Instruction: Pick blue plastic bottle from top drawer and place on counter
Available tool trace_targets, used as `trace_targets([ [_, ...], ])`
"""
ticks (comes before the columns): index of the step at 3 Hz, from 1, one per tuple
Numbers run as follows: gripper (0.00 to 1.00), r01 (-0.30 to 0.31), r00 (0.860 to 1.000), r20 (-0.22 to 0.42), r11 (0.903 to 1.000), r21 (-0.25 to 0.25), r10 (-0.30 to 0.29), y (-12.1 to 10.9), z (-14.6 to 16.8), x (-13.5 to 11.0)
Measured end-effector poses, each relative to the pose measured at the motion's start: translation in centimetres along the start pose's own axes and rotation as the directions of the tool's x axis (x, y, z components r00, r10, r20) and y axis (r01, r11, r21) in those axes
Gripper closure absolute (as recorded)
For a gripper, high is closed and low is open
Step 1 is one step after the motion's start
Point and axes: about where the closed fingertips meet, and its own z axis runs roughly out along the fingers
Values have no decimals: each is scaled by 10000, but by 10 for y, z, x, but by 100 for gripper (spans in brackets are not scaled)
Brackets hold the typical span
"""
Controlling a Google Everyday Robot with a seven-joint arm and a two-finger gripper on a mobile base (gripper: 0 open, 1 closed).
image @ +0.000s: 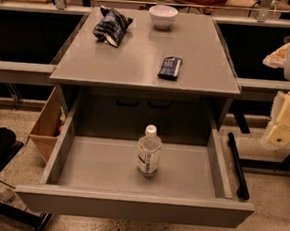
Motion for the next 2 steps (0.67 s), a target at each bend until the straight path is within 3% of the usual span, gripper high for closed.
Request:
trace_targets([
  [1,0,6,10000,74,10000,43,-6,0,0,-1],
  [2,0,1,9950,996,9998,-185,18,0,28,-8],
])
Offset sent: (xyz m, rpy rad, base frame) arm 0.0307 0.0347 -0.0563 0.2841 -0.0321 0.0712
